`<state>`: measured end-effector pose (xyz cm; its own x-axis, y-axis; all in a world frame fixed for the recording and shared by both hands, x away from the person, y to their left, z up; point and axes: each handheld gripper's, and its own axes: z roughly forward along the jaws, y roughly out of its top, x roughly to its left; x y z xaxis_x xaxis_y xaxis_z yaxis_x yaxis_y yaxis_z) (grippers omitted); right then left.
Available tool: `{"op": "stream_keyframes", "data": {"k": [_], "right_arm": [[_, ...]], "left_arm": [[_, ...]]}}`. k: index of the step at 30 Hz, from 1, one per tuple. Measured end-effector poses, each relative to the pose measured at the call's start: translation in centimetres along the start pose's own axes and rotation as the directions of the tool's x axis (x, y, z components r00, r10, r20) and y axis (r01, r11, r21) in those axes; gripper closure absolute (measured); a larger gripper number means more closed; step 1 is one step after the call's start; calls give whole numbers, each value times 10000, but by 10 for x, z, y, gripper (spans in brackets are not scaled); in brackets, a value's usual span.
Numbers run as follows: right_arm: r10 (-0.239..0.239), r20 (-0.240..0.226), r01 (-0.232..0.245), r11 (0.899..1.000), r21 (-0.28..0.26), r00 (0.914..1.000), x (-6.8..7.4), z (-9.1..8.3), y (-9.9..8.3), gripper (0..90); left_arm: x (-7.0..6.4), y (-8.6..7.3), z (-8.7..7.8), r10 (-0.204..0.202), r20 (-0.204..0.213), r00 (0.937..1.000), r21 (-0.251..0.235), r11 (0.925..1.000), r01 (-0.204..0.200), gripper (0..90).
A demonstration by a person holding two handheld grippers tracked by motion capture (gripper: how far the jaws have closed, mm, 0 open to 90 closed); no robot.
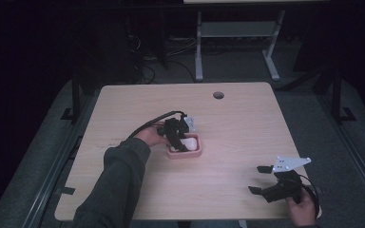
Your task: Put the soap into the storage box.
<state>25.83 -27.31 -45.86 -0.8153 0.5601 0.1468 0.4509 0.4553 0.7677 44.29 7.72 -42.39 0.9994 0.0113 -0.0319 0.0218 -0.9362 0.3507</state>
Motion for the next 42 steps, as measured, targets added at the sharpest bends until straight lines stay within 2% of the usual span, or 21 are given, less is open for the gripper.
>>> {"op": "stream_keyframes", "data": {"k": [5, 9, 10, 13, 21, 33, 42], "right_arm": [[-31, -11, 31, 10000, 3, 10000, 1, 1, 1, 141], [-75, 0, 75, 10000, -48, 10000, 1, 1, 1, 142], [-75, 0, 75, 10000, -48, 10000, 1, 1, 1, 141], [-90, 14, 90, 10000, -38, 10000, 1, 0, 1, 141], [-76, 21, 76, 10000, -7, 10000, 3, 1, 2, 142], [-45, 99, 45, 10000, 14, 9999, 5, 0, 2, 141], [-89, 130, 90, 9999, -49, 9999, 6, 0, 2, 142]], "left_arm": [[-1, 0, 0, 156, 22, 9999, 16, 9999, -156, 492], [0, 0, -1, -119, 43, 9999, 28, 9999, 119, 460], [-1, 0, -1, -154, -112, 9998, 10, 9999, 154, 460], [0, -1, -4, -441, -183, 9989, -89, 9990, 439, 382], [-3, -4, -15, -698, -198, 9974, -474, 9965, 688, 343], [-12, -5, -26, -681, -392, 9969, -478, 9967, 662, 313], [-19, -14, -30, -909, -493, 9946, -588, 9944, 880, 291]]}}
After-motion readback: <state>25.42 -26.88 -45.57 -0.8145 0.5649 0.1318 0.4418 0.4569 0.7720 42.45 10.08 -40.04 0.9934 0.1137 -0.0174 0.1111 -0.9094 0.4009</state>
